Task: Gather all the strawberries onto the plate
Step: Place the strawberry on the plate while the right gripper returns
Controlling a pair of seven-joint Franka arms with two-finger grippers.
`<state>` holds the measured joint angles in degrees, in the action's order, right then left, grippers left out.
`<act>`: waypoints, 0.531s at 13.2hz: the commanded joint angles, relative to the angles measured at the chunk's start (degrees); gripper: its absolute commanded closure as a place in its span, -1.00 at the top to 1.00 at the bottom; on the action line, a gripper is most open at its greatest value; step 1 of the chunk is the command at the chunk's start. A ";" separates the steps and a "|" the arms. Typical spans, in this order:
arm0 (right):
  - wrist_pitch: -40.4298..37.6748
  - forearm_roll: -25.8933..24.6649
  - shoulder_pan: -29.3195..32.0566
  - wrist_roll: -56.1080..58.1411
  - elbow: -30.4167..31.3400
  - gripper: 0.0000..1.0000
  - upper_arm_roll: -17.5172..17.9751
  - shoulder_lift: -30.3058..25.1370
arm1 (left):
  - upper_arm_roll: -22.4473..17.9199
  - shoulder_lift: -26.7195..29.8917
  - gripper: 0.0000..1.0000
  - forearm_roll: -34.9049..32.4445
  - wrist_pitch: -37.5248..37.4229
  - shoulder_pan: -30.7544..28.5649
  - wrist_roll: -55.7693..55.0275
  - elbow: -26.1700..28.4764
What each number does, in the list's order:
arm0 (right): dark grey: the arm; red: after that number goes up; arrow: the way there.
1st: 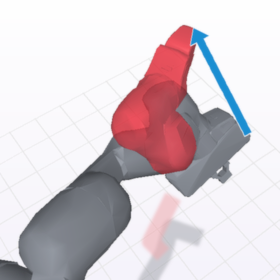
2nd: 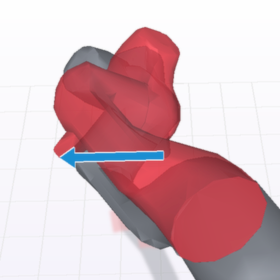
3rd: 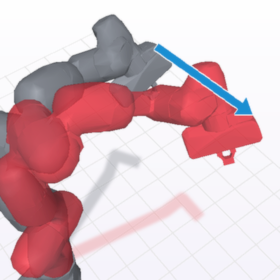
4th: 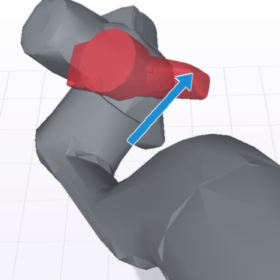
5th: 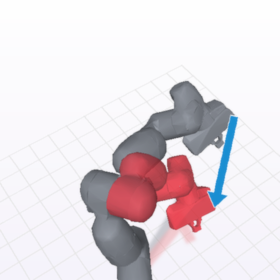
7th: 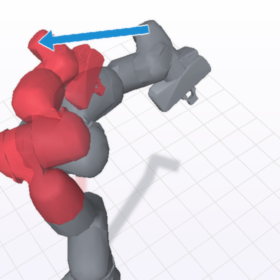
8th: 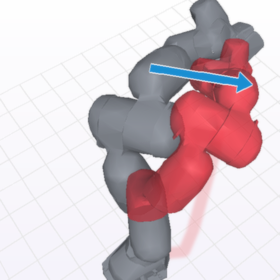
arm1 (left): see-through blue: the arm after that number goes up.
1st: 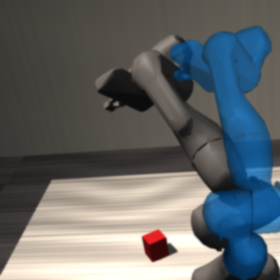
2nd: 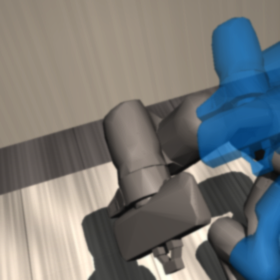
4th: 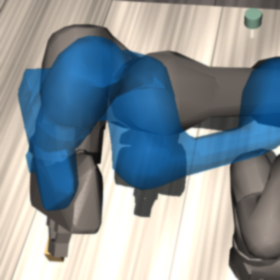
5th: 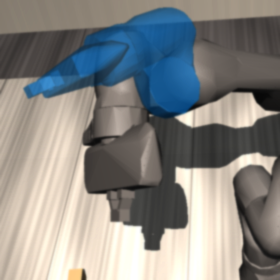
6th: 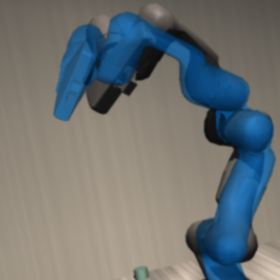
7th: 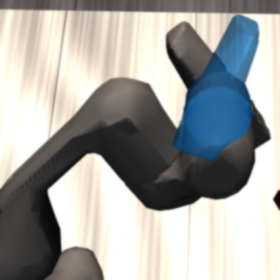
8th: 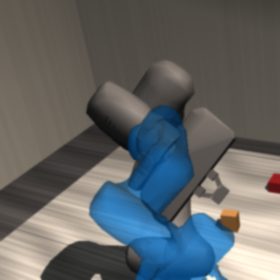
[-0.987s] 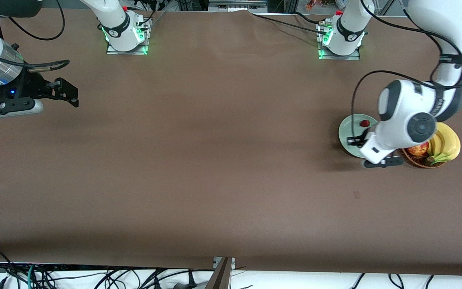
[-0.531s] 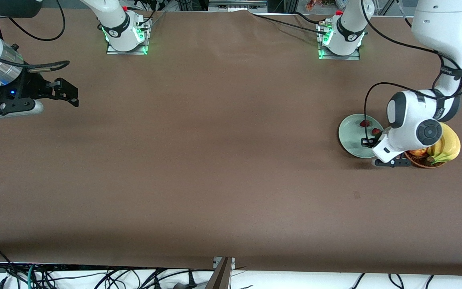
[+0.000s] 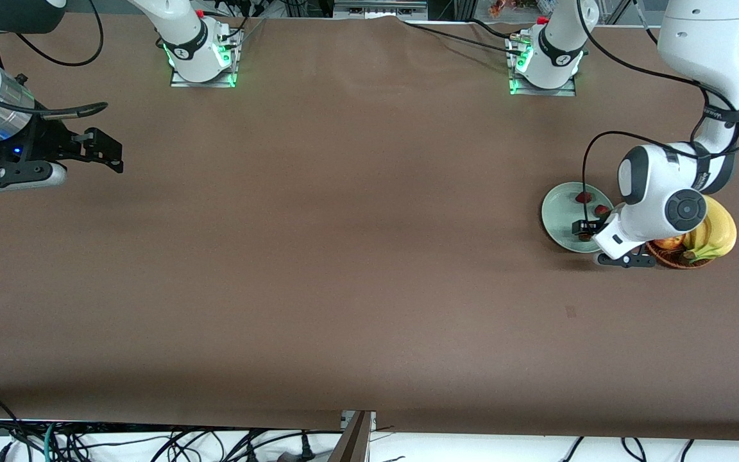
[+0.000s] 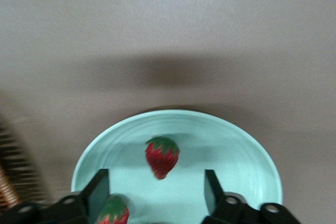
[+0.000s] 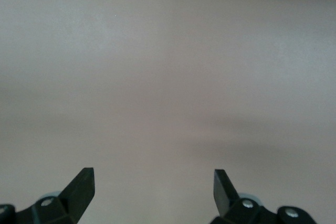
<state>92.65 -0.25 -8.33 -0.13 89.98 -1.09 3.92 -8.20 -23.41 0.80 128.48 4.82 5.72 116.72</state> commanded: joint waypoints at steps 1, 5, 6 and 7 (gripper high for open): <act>-0.36 -0.46 0.50 -0.49 -1.48 1.00 0.47 0.56 | -0.68 8.70 1.00 1.75 -5.59 0.45 2.01 0.00; -0.36 -0.46 0.59 -0.40 -1.56 1.00 0.47 0.56 | -0.24 18.12 1.00 1.75 -14.02 0.54 2.01 -3.06; -0.36 -0.46 0.59 -0.40 -1.56 1.00 0.47 0.56 | -0.06 18.65 1.00 1.75 -17.35 0.54 2.01 -5.26; -0.36 -0.46 0.68 -0.40 -1.56 1.00 0.47 0.56 | 0.02 18.75 1.00 1.75 -20.61 0.54 2.10 -7.97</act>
<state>92.73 -0.25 -8.32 -0.13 89.86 -1.09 3.93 -8.09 -4.97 0.82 112.75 5.02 6.03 112.60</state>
